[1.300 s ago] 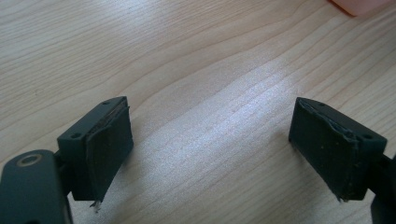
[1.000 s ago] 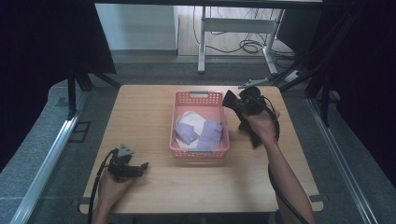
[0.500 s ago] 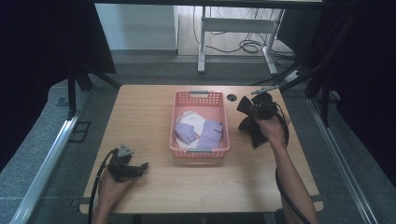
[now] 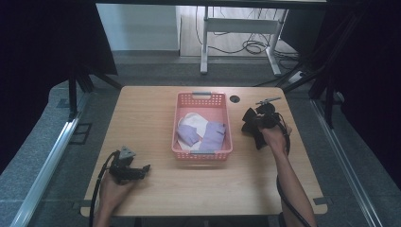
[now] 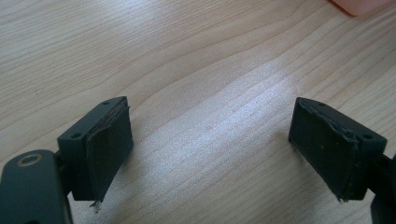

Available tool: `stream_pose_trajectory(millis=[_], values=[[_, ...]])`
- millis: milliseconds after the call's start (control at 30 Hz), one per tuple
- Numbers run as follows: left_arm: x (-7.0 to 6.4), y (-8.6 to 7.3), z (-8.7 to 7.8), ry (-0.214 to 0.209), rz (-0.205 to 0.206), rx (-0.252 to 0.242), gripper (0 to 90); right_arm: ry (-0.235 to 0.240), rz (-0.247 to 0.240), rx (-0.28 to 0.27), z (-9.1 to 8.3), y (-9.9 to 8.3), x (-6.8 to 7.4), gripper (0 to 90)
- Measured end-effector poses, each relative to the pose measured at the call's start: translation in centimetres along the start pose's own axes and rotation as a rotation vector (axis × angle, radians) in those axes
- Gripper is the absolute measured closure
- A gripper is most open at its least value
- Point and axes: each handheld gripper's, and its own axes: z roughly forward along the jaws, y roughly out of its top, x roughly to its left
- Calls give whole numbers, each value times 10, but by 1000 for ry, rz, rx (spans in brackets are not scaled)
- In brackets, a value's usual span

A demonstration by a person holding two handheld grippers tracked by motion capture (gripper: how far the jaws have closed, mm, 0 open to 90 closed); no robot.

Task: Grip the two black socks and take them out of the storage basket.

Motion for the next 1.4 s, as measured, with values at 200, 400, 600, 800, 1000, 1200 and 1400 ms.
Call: stream_pose_trajectory(millis=[200, 400, 600, 800, 1000, 1200, 1400], values=[[0, 0, 0, -1, 1, 0, 134, 16, 4, 26, 10, -7, -1, 678], [0, 0, 0, -1, -1, 0, 134, 25, 8, -22, -1, -2, 0, 564], [0, 0, 0, -1, -1, 0, 134, 47, -10, -63, -12, 1, 5, 474], [0, 0, 0, 1, -2, 0, 134, 84, -40, -90, -26, 3, 14, 381], [0, 0, 0, 2, -1, 1, 134, 118, -80, -104, -45, 0, 26, 331], [0, 0, 0, 2, -2, 2, 134, 139, -94, -114, -56, -6, 32, 314], [-1, 0, 0, 1, -4, 0, 134, 161, -98, -124, -69, -16, 40, 292]])
